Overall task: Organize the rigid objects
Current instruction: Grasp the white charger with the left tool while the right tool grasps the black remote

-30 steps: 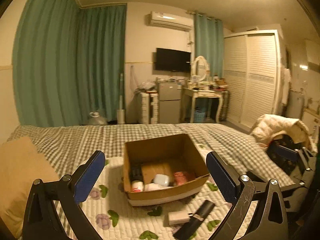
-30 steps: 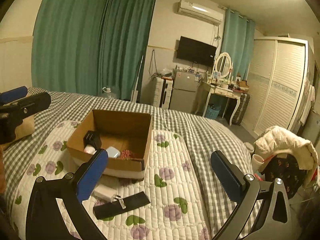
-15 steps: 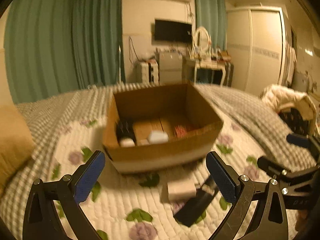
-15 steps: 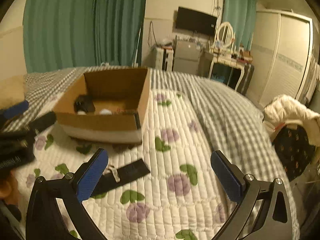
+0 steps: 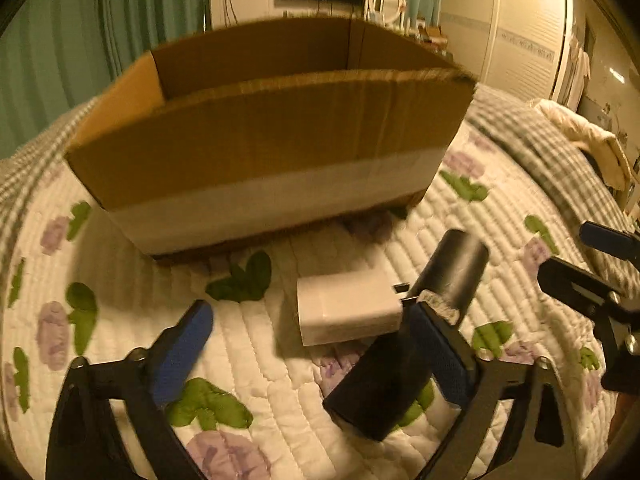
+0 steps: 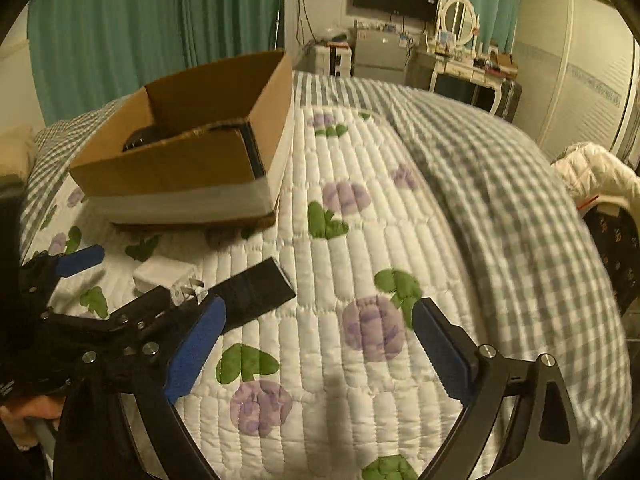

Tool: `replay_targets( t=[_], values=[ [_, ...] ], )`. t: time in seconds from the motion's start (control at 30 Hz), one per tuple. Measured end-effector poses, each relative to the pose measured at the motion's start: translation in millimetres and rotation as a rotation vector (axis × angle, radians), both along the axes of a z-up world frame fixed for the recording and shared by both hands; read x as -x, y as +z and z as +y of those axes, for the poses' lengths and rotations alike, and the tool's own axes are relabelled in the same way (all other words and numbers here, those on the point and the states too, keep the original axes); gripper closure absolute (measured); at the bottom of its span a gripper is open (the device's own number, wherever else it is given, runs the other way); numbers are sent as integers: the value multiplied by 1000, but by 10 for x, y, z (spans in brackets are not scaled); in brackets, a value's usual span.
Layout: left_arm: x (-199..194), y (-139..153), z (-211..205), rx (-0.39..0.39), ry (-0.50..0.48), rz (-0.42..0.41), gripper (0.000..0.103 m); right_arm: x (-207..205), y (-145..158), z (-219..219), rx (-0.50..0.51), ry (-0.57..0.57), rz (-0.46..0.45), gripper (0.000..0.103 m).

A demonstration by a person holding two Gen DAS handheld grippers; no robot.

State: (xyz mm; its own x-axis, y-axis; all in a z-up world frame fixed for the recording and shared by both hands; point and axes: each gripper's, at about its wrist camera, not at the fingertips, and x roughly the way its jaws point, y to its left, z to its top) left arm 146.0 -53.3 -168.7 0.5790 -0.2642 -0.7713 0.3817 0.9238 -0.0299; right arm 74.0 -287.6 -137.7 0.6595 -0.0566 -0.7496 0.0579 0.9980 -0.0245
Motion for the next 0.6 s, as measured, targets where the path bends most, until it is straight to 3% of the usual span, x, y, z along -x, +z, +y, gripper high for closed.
replay_targets(
  t=[0.1,0.13,0.27,0.37,0.6],
  values=[
    [-71,-98,25,52,-22,56,31,-58,-89,37,-8,7,21,8],
    [-87,-124,26,56,-29,72,48,-80,-119,47,-16,9,29,8],
    [-81,-139,103,64,-6,58,48,-174,-238,102,-59,15,62,9],
    [-89,-104,237,49,39,25,48,-249,-307,183,-79,23,87,18],
    [-40,-83,586,23,97,-13,49,-458,-504,351,-166,-18,151,16]
  ],
)
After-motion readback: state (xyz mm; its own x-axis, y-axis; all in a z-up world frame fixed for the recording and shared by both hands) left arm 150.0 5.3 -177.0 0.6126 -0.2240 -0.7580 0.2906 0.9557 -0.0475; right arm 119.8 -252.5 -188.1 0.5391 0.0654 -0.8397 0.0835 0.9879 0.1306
